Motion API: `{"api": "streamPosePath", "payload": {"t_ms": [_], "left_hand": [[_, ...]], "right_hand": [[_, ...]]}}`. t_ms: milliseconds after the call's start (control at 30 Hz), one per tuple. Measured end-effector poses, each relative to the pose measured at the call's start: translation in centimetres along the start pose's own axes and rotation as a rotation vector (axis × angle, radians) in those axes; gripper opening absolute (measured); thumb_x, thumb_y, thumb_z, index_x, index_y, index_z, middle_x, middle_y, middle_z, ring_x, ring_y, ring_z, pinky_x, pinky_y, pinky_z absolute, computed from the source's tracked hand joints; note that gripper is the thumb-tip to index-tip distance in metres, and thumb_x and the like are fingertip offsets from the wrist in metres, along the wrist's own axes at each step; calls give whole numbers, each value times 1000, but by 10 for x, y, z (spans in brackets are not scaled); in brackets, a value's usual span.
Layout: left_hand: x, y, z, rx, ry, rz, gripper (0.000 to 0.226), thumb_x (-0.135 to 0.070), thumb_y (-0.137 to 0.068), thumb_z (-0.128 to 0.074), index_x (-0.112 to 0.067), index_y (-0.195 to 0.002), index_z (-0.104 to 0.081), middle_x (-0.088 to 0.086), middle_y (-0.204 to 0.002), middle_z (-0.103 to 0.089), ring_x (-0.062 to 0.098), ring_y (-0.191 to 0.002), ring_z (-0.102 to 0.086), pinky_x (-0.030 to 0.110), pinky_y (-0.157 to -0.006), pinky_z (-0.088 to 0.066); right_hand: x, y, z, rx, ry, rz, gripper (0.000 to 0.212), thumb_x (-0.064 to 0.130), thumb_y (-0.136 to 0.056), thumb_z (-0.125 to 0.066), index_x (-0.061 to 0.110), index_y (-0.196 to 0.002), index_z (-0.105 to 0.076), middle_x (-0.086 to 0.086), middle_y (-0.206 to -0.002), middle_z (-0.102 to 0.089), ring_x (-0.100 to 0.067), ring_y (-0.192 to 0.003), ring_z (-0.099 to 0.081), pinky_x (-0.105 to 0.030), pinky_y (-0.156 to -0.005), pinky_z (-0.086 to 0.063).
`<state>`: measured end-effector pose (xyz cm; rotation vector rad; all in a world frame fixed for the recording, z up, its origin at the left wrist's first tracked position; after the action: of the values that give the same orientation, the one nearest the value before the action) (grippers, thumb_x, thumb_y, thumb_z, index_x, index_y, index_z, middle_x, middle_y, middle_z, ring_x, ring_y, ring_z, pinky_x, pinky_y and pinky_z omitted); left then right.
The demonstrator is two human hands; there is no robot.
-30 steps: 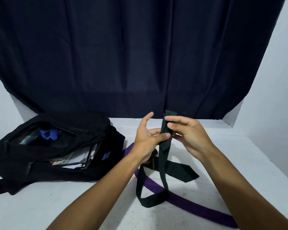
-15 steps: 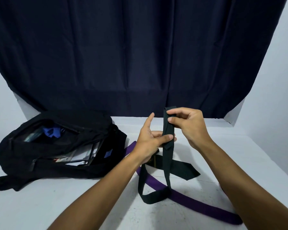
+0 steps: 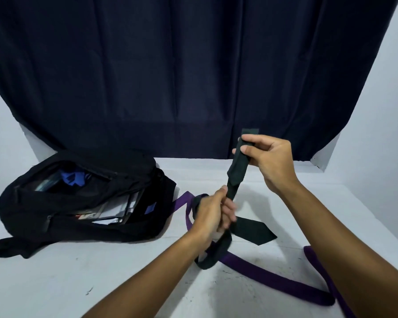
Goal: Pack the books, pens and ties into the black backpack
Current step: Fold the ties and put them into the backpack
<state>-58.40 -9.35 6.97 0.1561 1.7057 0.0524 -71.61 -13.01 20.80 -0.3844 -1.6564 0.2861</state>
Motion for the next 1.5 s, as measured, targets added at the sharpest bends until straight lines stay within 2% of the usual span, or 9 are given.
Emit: {"api": "streamPosePath", "payload": {"t_ms": [133, 233, 267, 400, 733, 900, 1033, 1300, 1500], "left_hand": [[12, -17, -21, 231, 531, 332, 78, -64, -96, -27, 2, -131, -48, 24, -119, -65, 39, -103, -66, 43, -78, -52], [-23, -45, 2, 153, 728, 287, 74, -55, -97, -35, 2, -145, -32, 25, -94, -70, 34, -79, -72, 43, -69, -58], [-35, -48, 7, 148, 717, 267, 71, -50, -99, -37, 2, -146, -29, 24, -88, -69, 34, -72, -71, 43, -68, -56], [-59, -59, 18, 173, 516, 182, 65, -32, -100, -45, -4, -150, -15, 28, -126, -57, 44, -96, -68, 55, -77, -55], [-37, -28, -10, 542, 300, 169, 46, -53, -83, -62, -21, -115, -63, 20, -125, -50, 36, -100, -56, 49, -80, -51], [-41, -19, -19, 668, 159, 22, 69, -21, -75, -74, -17, -137, -44, 22, -130, -50, 44, -117, -52, 51, -83, -53], [-43, -18, -15, 587, 87, -44, 77, 11, -70, -64, -28, -133, -43, 13, -110, -61, 18, -88, -69, 32, -68, -58], [-44, -17, -17, 604, 144, -81, 103, 25, -70, -53, -33, -150, -24, 10, -112, -66, 26, -92, -70, 49, -81, -58], [-42, -19, -16, 632, 84, -74, 103, 22, -72, -56, -38, -149, -24, 13, -124, -60, 32, -100, -66, 47, -85, -57]], "right_hand": [[-4, 12, -11, 61, -28, -31, 24, -13, -82, -63, 4, -97, -68, -18, -90, -72, -30, -80, -73, -37, -73, -60], [-18, 32, -20, 135, 10, -98, 26, -14, -80, -63, 4, -98, -70, -18, -92, -73, -30, -79, -73, -35, -74, -59], [-25, 41, -23, 179, 21, -132, 27, -15, -80, -63, 3, -98, -70, -18, -92, -73, -30, -80, -73, -34, -75, -59], [-57, 80, -39, 415, 27, -313, 31, -18, -80, -61, 2, -102, -68, -20, -92, -73, -30, -82, -73, -27, -70, -58], [-32, 54, -26, 344, 40, -176, 33, -20, -78, -61, 7, -95, -70, -3, -86, -75, -20, -75, -73, -25, -65, -57], [-39, 47, -32, 320, 114, -162, 32, -19, -78, -62, -1, -103, -69, -10, -83, -70, -5, -61, -63, -15, -54, -47], [-43, 48, -36, 315, 130, -174, 32, -18, -78, -64, 4, -100, -69, -10, -87, -72, -6, -68, -67, -15, -59, -49], [-42, 43, -37, 291, 283, -97, 35, -8, -77, -70, 22, -93, -73, -7, -98, -68, -22, -85, -62, -31, -79, -55], [-53, 50, -42, 340, 142, -236, 35, -11, -79, -67, 20, -94, -74, -11, -90, -75, -22, -82, -71, -31, -74, -58]]}}
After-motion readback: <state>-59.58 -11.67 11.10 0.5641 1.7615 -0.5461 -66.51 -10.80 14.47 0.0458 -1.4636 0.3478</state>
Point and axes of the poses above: each hand's wrist, its own y-axis away from the middle knuckle, its own z-axis out of the back of the hand, x = y × z, the point moved 10 cm from there along -y, towards the middle knuckle
